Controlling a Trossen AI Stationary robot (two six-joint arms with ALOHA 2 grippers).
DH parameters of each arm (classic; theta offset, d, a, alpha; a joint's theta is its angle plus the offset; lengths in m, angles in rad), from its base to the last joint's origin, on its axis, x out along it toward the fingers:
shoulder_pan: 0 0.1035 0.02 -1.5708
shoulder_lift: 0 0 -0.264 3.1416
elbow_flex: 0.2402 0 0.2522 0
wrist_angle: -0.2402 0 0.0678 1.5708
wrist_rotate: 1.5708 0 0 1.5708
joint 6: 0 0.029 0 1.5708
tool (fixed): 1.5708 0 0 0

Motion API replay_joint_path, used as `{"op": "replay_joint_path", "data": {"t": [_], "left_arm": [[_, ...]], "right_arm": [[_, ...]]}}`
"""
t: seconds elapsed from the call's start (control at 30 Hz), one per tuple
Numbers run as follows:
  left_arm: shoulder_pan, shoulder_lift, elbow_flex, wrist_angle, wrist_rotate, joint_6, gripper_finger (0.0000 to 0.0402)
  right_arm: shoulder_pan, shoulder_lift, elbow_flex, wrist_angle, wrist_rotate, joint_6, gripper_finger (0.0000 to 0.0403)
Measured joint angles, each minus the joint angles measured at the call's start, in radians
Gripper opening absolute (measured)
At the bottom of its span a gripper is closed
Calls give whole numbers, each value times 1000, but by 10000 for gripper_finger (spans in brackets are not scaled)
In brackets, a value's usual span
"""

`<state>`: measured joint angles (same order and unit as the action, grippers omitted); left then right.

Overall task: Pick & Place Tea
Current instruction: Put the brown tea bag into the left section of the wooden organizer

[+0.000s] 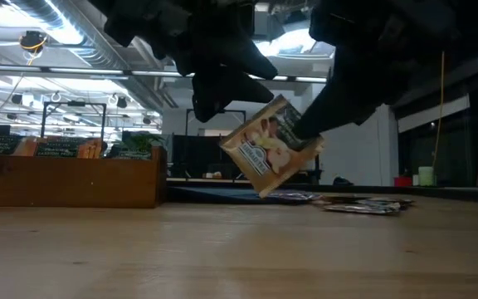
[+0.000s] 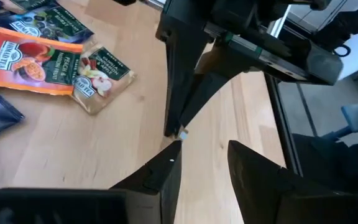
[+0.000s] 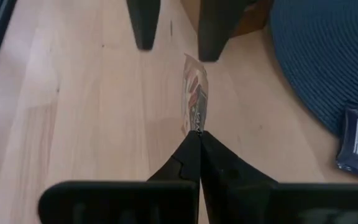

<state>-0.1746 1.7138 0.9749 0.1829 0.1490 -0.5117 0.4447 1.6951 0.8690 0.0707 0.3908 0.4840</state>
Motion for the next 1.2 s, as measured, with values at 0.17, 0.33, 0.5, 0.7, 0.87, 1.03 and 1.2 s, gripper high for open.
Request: {"op": "replay_joint_path", "data": {"t": [0.17,0.33,0.5,0.7,0.87,1.03,1.2], "left_arm": [[0,0,0,-1,-31,9,108],[0,0,0,-9,-58,34,90],[0,0,0,-38,-63,54,76],[-1,0,0,-80,-64,78,71],[0,0,0,-81,-60,78,74],[-2,0,0,-82,-11,80,51],[-2,0,0,-77,-2,80,6]], "right_arm": [[-17,0,2,24,-8,-16,3],[-29,0,2,72,-58,-22,3],[-36,0,2,91,-116,-44,3],[-36,0,3,104,-152,-52,3],[-37,0,3,126,-151,-92,3],[-52,0,3,129,-155,-101,3],[-60,0,3,113,-156,-98,3]]}}
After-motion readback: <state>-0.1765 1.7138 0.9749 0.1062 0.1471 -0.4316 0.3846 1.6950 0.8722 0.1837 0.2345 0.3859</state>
